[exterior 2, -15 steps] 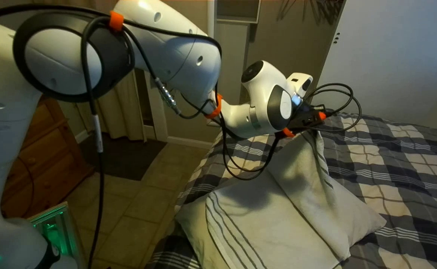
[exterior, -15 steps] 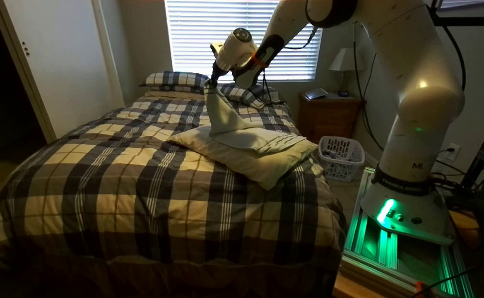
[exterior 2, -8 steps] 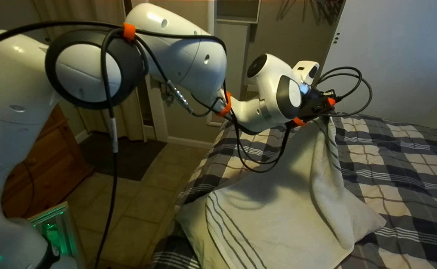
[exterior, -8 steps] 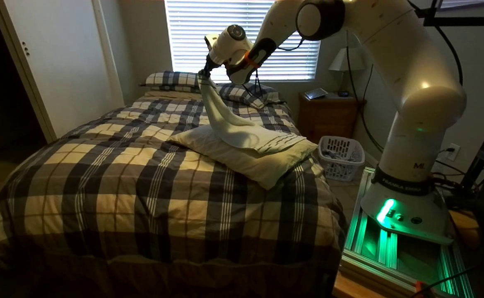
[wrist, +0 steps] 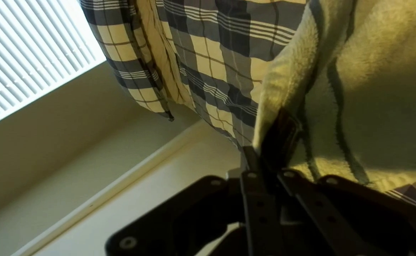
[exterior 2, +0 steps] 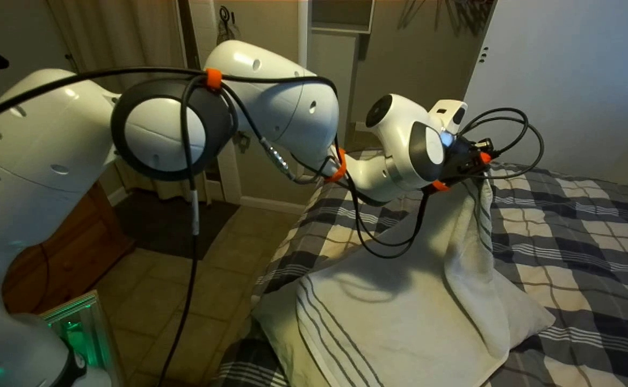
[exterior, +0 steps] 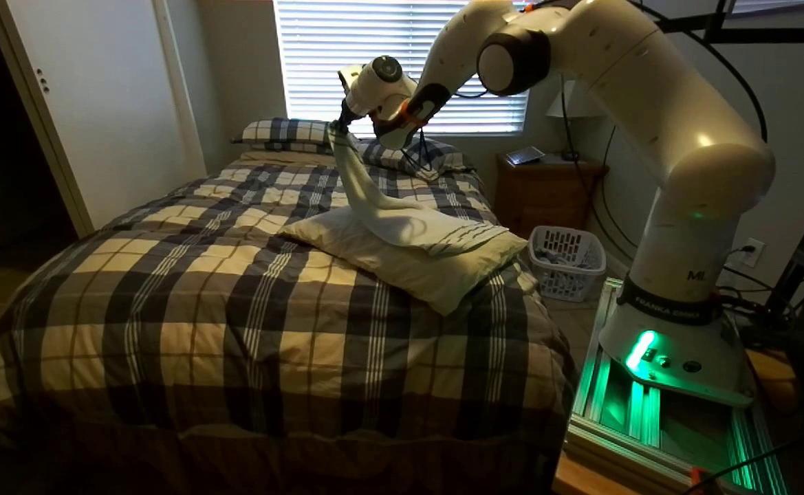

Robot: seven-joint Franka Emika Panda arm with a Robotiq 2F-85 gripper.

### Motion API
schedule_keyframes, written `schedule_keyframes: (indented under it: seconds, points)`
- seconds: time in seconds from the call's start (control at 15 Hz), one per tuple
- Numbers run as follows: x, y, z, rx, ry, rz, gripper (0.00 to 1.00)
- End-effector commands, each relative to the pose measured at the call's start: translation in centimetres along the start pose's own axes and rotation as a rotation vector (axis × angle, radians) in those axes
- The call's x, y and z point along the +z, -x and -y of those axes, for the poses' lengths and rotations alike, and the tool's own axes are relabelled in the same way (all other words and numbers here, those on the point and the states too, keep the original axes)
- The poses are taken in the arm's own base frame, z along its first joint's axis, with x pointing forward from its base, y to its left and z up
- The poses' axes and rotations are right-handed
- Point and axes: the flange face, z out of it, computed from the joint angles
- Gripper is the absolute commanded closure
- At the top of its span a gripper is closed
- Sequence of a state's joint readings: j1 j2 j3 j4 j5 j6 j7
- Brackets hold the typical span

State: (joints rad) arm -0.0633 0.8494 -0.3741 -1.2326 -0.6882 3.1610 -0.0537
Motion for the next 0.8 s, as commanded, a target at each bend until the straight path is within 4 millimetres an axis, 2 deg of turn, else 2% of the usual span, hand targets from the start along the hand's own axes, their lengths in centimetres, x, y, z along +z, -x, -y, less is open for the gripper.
schedule_keyframes:
  seconds: [0.0,0.27,0.6,0.73]
  points:
    - [0.6,-1.1,-0.1,0.031,0.023,-0.038,0.66]
    - [0.2,-2.2,-0.1,0.053,0.026,-0.064,0.41]
    - [-0.4,-3.1,-0.6,0.09,0.038,-0.099,0.04]
    - [-0.5,-3.3,-0.6,0.112,0.034,-0.108,0.0]
